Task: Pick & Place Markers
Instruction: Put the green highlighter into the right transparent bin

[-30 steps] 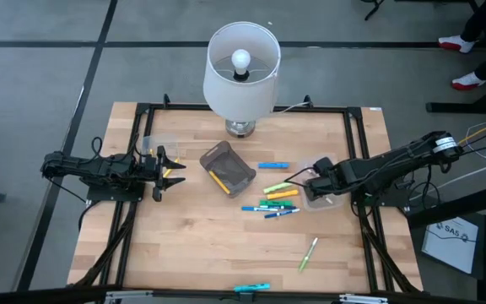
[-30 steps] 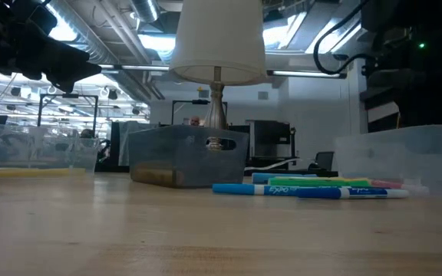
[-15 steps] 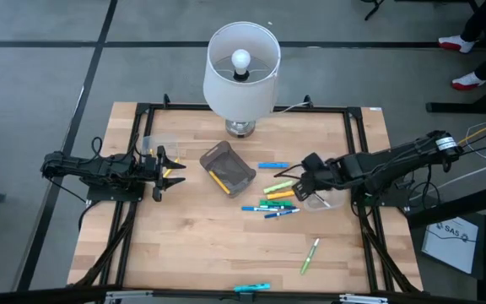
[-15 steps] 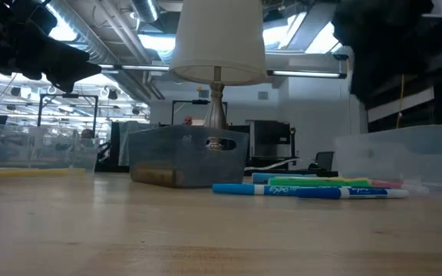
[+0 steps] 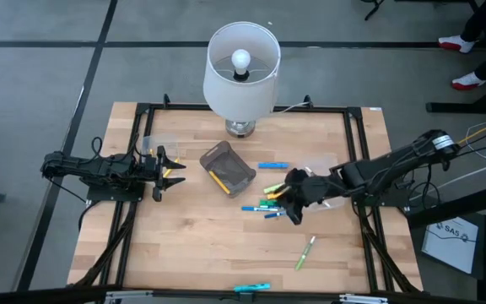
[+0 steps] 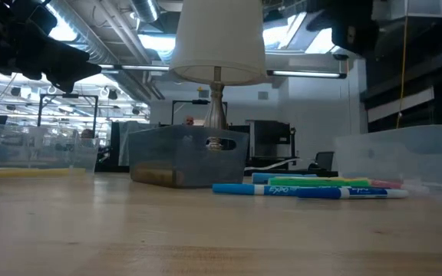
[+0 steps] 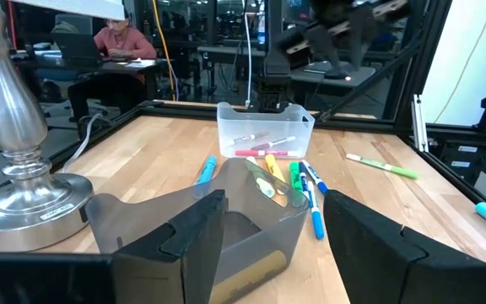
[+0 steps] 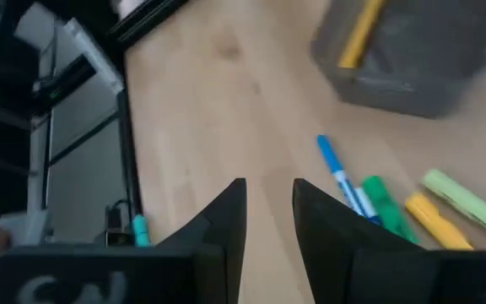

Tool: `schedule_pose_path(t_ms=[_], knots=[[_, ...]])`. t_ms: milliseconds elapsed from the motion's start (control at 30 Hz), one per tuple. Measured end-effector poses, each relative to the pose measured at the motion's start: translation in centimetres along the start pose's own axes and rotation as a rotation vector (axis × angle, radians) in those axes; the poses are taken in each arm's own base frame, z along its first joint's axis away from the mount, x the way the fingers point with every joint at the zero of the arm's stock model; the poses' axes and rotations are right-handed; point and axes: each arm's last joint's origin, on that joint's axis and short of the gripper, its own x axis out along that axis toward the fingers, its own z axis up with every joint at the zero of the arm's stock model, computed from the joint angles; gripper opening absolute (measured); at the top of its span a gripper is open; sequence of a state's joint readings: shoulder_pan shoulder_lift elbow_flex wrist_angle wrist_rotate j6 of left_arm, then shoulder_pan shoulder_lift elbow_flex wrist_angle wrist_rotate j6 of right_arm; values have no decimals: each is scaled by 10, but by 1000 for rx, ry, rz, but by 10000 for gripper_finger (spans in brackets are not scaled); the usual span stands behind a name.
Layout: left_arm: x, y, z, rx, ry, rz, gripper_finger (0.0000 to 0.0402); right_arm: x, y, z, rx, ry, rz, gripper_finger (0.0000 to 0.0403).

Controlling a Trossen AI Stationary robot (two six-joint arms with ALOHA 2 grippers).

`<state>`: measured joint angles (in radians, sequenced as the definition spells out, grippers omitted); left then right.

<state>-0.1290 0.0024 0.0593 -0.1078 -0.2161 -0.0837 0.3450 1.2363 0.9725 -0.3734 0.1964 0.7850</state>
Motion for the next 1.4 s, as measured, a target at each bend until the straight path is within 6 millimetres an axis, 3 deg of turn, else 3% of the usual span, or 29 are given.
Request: schedule_pose_path(t_ms=[233,467,800,1000,1167,1400], knots=[[0,0,0,0,0,0,196,19,23,-12,-201,22,171,98],[0,0,0,0,0,0,196,48,45,-38,-453,122,388,98],[0,0,0,0,-1,0,196,95,43,-70,-431,233,360,98],[0,0,0,0,-1,0,196,124,45,-86,-544,287,532,98],[0,0,0,0,-1,0,196,120,70,-93,-759,357,576,98],[0,0,0,0,-1,0,196,84,101,-84,-986,534,275,99]])
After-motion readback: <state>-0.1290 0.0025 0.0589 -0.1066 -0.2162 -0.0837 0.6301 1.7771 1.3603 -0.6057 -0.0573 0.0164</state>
